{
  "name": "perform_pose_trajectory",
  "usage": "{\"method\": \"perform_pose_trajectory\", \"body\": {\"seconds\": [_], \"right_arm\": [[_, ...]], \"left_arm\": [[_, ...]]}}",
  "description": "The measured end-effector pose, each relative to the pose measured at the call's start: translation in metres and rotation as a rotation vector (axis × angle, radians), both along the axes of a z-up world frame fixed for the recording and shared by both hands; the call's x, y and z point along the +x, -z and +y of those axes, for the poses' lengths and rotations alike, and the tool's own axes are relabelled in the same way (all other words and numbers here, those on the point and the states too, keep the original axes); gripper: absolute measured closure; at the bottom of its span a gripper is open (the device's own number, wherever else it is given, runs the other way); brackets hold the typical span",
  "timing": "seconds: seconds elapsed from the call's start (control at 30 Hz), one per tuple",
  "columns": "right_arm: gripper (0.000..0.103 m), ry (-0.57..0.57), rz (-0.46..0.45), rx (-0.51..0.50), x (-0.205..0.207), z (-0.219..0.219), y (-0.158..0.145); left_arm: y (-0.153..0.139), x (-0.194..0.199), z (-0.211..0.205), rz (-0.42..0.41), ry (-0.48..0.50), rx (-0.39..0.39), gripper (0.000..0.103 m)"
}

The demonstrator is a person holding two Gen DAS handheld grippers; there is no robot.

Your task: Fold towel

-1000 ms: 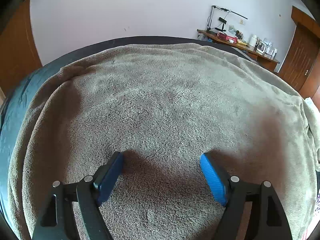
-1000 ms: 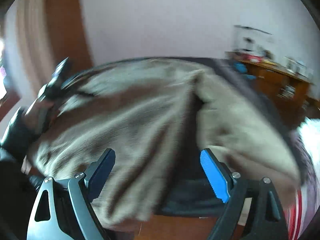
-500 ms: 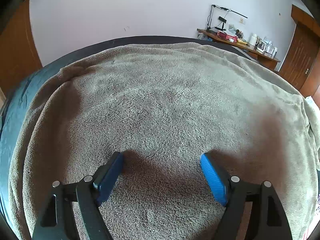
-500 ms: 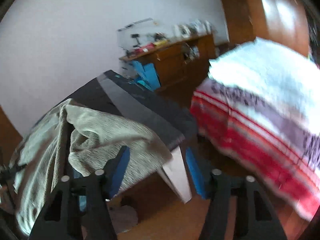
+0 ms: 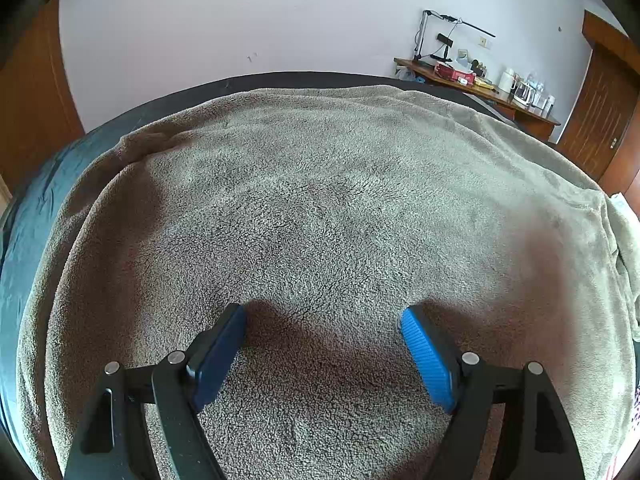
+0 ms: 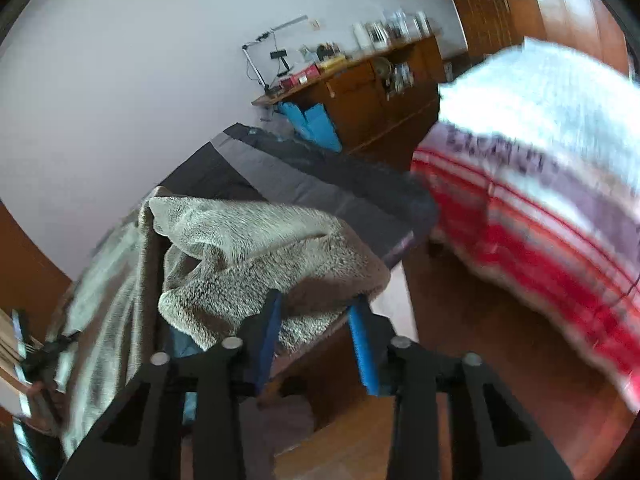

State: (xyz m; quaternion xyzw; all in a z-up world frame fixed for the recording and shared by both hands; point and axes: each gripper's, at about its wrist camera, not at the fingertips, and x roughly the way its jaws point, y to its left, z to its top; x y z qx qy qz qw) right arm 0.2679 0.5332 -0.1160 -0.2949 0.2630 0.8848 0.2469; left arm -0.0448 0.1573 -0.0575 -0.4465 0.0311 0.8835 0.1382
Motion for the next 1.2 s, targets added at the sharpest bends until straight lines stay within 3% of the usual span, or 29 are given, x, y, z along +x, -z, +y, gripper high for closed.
{"method": "perform_pose_trajectory", "body": {"seconds": [0.07, 0.1, 0.23, 0.4, 0.6, 0.83, 1.2], "right_arm": [[0.093, 0.003, -0.028, 0.093, -0.007, -0.008, -0.007], [0.094, 0.004, -0.038, 0.136, -0.01, -0.012, -0.01], [0.095, -0.004, -0.034, 0.298, -0.024, -0.031, -0.031], [0.095, -0.015, -0.002, 0.408, -0.043, -0.045, -0.058], [0.097, -0.083, 0.084, 0.465, -0.08, -0.069, -0.09], [0.097, -0.258, 0.196, 0.51, -0.142, -0.123, -0.125], [0.097, -0.602, 0.184, 0.552, -0.243, -0.234, -0.125]], "left_arm": [[0.0, -0.001, -0.001, 0.0, 0.0, 0.001, 0.021], [0.0, -0.001, -0.001, 0.0, 0.001, 0.0, 0.021], [0.0, -0.001, -0.001, 0.0, 0.0, -0.001, 0.021], [0.0, 0.0, 0.001, 0.0, -0.001, 0.0, 0.021], [0.0, 0.0, 0.001, 0.0, -0.001, 0.005, 0.021], [-0.001, 0.001, -0.003, -0.003, -0.002, 0.034, 0.021], [-0.001, 0.0, -0.006, -0.007, -0.002, 0.057, 0.021]]}}
